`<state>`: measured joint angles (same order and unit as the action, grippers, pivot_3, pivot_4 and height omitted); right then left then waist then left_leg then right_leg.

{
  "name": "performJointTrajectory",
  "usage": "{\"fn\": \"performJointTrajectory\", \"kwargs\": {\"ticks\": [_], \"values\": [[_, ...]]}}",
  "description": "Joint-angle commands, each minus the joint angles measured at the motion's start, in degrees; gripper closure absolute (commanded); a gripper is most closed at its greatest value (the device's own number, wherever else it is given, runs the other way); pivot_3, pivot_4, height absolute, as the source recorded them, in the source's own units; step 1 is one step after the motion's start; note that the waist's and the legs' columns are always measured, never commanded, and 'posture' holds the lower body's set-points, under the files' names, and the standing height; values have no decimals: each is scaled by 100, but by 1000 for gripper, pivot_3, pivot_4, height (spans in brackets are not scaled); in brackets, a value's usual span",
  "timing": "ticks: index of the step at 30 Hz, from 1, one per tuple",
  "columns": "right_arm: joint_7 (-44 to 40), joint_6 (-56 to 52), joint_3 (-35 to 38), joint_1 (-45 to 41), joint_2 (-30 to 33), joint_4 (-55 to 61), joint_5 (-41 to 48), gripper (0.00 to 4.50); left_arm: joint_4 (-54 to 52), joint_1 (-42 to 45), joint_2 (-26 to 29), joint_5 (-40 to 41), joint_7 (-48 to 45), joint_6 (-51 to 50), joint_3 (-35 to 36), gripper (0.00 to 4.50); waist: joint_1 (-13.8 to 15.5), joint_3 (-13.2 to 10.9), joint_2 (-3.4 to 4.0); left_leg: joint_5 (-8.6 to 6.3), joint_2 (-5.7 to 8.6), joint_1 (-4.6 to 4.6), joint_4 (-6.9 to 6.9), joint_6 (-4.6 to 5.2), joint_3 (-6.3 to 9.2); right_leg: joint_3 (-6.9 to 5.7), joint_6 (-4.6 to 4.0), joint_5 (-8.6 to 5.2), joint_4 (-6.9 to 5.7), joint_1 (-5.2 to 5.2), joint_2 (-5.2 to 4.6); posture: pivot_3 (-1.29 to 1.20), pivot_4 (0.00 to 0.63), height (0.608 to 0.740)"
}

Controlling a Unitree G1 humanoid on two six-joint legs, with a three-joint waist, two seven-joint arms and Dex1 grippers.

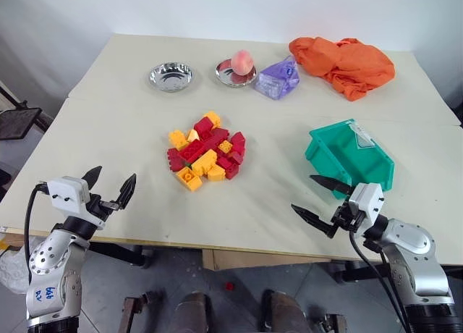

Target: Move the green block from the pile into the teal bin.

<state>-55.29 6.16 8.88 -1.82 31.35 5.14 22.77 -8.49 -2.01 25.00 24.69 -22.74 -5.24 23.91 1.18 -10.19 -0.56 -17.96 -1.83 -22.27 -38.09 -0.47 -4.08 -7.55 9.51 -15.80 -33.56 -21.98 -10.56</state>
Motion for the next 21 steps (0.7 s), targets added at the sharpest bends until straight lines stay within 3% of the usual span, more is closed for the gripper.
{"fn": "performJointTrajectory", "kwargs": {"ticks": [1,4,12,21], "values": [[-33,114,115,-16,60,100,112,23,-129,51,46,56,30,18,155,0,0,0,0,0,0,0,0,0,0,0,0,0,0,0,0,0,150,740],[-38,-33,134,43,99,378,226,23,-471,67,354,478,-912,42,-60,0,3,0,0,0,0,0,0,0,0,0,0,0,0,0,0,0,150,740],[4,-905,531,-118,640,1278,901,23,-500,357,1573,420,-3417,119,-1329,0,13,-5,27,0,-1,-1,-1,-1,-8,8,-3,-2,-6,-9,0,0,150,740],[-225,-906,868,41,978,1151,901,0,-334,847,1439,507,-4238,156,-1862,2770,-4,-6,26,0,-1,-4,1,-1,-19,15,-3,-2,-10,-18,1,0,150,740]]}}
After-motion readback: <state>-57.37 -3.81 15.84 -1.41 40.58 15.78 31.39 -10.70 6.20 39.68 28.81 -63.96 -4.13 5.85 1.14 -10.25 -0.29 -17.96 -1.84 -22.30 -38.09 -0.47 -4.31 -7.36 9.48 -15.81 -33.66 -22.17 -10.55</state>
